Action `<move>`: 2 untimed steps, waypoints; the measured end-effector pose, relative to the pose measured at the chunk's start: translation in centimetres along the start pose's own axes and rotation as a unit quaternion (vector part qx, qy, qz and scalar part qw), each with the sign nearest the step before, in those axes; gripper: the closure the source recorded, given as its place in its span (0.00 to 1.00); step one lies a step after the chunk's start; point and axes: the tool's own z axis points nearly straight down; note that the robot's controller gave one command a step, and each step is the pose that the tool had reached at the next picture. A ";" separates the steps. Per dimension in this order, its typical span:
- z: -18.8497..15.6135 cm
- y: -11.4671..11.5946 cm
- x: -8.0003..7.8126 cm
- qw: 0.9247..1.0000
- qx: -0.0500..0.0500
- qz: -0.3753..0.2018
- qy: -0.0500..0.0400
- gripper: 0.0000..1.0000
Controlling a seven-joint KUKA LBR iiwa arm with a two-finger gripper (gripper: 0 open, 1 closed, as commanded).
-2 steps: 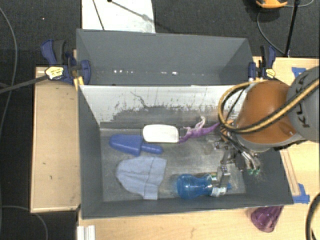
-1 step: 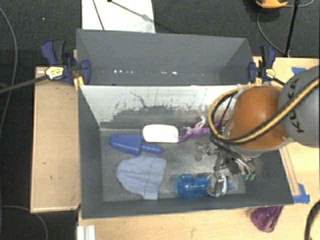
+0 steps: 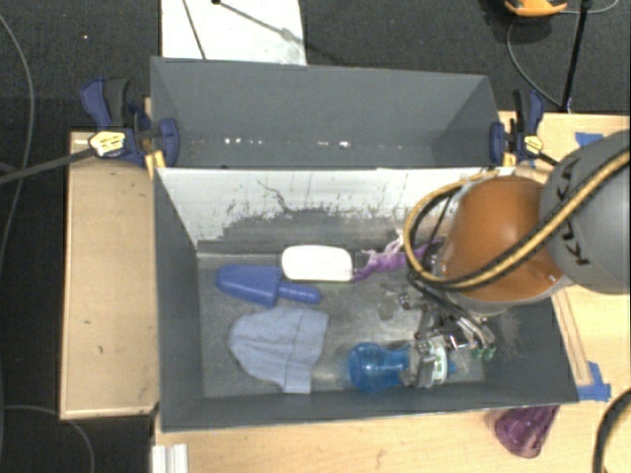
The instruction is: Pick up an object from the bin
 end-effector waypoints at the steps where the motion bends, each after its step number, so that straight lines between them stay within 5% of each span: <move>1: 6.4 -0.1 -0.1 0.999 0.000 0.035 -0.003 0.00; 2: 6.3 0.2 0.2 1.000 0.000 0.015 0.000 1.00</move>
Offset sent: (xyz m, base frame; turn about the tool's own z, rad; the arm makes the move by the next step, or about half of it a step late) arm -0.0020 0.0022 -0.0628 0.0294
